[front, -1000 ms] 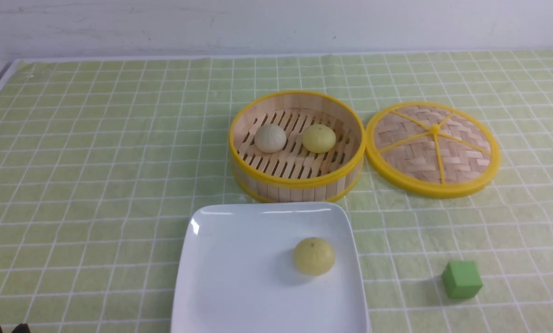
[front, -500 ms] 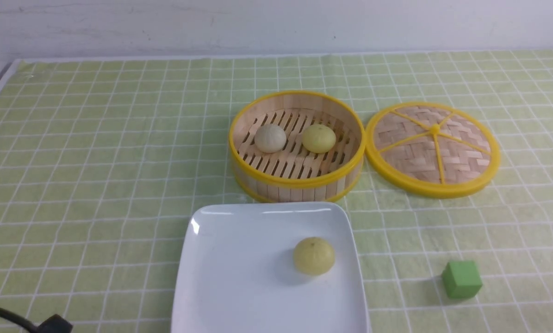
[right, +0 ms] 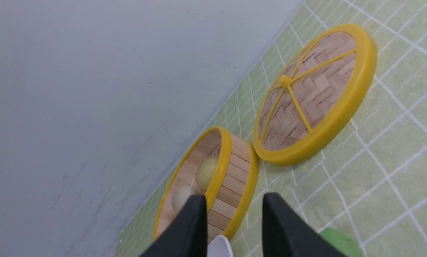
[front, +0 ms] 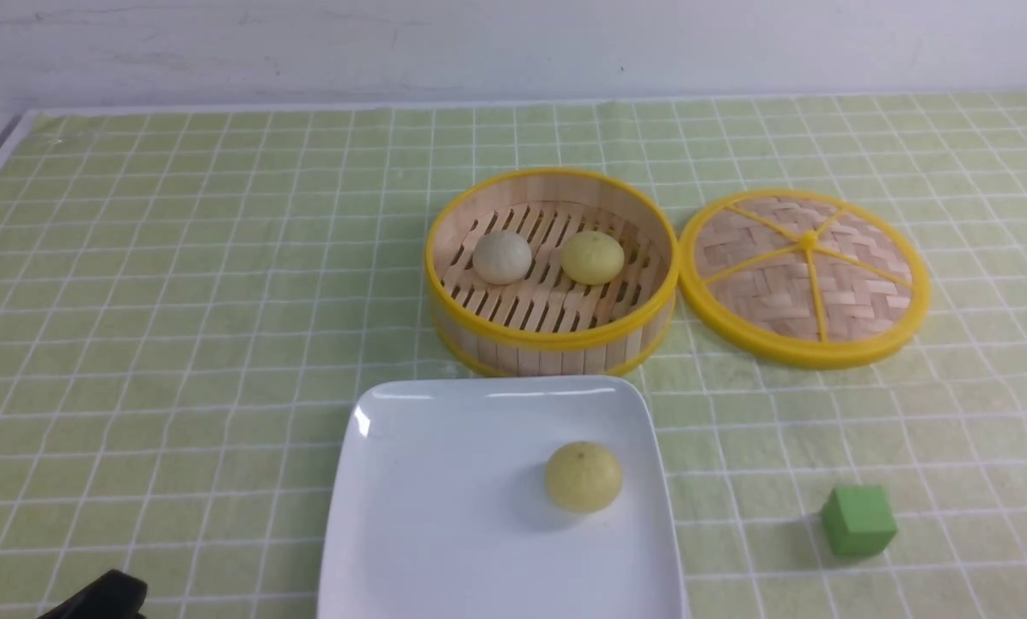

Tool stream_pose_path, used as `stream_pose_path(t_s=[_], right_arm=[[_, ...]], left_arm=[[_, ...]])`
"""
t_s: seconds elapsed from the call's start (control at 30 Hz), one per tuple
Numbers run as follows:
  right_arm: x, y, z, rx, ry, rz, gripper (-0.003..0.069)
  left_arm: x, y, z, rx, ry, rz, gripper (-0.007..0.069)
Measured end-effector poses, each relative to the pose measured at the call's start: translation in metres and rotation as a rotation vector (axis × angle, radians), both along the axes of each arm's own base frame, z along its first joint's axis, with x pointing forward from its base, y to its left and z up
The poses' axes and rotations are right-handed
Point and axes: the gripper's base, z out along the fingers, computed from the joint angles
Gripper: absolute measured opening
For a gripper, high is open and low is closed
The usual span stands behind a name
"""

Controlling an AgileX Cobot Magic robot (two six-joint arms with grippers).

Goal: Put the steamed buns into the plate on the green tablecloth.
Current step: 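Reach toward a bun in the bamboo steamer with the right gripper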

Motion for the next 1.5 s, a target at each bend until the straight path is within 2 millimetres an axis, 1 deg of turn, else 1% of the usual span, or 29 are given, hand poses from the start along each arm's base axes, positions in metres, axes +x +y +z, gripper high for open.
stream_pose_path(t_s=[0.1,0.17,0.2,0.27,0.33,0.4,0.43,0.47,0.53,0.57,0.67,0.73,0.77,0.8,0.83,0.87,0.9,1.07,1.1,1.13,1.17,1.2,1.23,1.27,1.3,1.33,1.4,1.43,1.5], right_arm=[[0.000,0.000,0.000,-0.012,-0.002,0.000,0.0220],[-0.001,-0.001,0.008,-0.026,-0.032,-0.004,0.0165],[-0.001,-0.001,0.010,-0.025,-0.037,-0.005,0.0160],[-0.005,-0.002,0.036,-0.054,-0.137,-0.023,0.0088],[-0.011,-0.004,0.061,-0.141,-0.225,-0.037,0.0031],[-0.014,-0.002,0.080,-0.265,-0.240,-0.027,0.0001],[-0.014,-0.002,0.086,-0.314,-0.232,-0.019,0.0000],[-0.010,0.001,0.091,-0.381,-0.167,0.014,0.0000],[0.000,0.004,0.092,-0.469,-0.009,0.084,0.0001],[0.005,0.006,0.090,-0.501,0.080,0.120,0.0001],[0.028,0.011,0.076,-0.561,0.451,0.275,0.0001],[0.041,0.015,0.069,-0.572,0.615,0.362,0.0001],[0.043,0.016,0.069,-0.572,0.622,0.369,0.0001],[0.059,0.022,0.066,-0.572,0.705,0.467,0.0002],[0.064,0.025,0.066,-0.585,0.711,0.512,0.0003],[0.078,0.033,0.065,-0.566,0.717,0.602,0.0006],[0.086,0.038,0.066,-0.556,0.704,0.658,0.0008],[0.137,0.070,0.067,-0.483,0.565,0.936,0.0041],[0.139,0.072,0.069,-0.486,0.553,0.947,0.0043],[0.161,0.086,0.067,-0.493,0.529,1.007,0.0061],[0.164,0.090,0.069,-0.504,0.514,1.018,0.0063],[0.182,0.102,0.066,-0.520,0.516,1.048,0.0078],[0.197,0.114,0.069,-0.550,0.499,1.067,0.0090],[0.204,0.117,0.068,-0.561,0.498,1.068,0.0095],[0.227,0.135,0.067,-0.608,0.499,1.083,0.0120],[0.233,0.138,0.067,-0.625,0.498,1.082,0.0127],[0.271,0.160,0.059,-0.714,0.527,1.062,0.0183],[0.284,0.167,0.062,-0.743,0.517,1.041,0.0204],[0.314,0.178,0.060,-0.789,0.536,0.989,0.0258]], left_arm=[[0.001,0.002,0.002,0.001,-0.027,0.018,0.0239],[0.002,0.005,0.012,0.038,-0.100,0.045,0.0212],[0.001,0.005,0.014,0.050,-0.107,0.044,0.0204],[-0.004,0.006,0.048,0.207,-0.236,0.035,0.0132],[-0.011,0.006,0.082,0.349,-0.332,0.031,0.0052],[-0.011,0.005,0.103,0.456,-0.325,0.000,0.0013],[-0.007,0.003,0.106,0.492,-0.280,-0.029,0.0005],[0.000,0.001,0.113,0.531,-0.212,-0.074,0.0002],[0.015,-0.004,0.109,0.569,-0.020,-0.187,0.0002],[0.021,-0.006,0.105,0.574,0.070,-0.237,0.0002],[0.046,-0.011,0.088,0.596,0.389,-0.419,0.0002],[0.060,-0.013,0.081,0.625,0.507,-0.506,0.0002],[0.061,-0.013,0.081,0.635,0.513,-0.520,0.0002],[0.075,-0.015,0.077,0.665,0.580,-0.595,0.0002],[0.079,-0.015,0.077,0.677,0.584,-0.614,0.0003],[0.091,-0.017,0.074,0.695,0.608,-0.661,0.0006],[0.096,-0.017,0.073,0.704,0.613,-0.682,0.0009],[0.114,-0.020,0.071,0.732,0.598,-0.737,0.0034],[0.115,-0.020,0.071,0.733,0.596,-0.736,0.0036],[0.118,-0.020,0.070,0.737,0.586,-0.729,0.0047],[0.118,-0.020,0.070,0.737,0.586,-0.728,0.0048],[0.119,-0.020,0.070,0.738,0.581,-0.722,0.0057],[0.120,-0.020,0.069,0.738,0.580,-0.719,0.0066],[0.120,-0.020,0.070,0.739,0.579,-0.718,0.0066],[0.120,-0.020,0.069,0.749,0.574,-0.725,0.0080],[0.121,-0.020,0.069,0.750,0.574,-0.726,0.0083],[0.121,-0.020,0.069,0.772,0.563,-0.736,0.0108],[0.121,-0.019,0.069,0.776,0.561,-0.739,0.0120],[0.121,-0.019,0.069,0.780,0.559,-0.742,0.0146]])
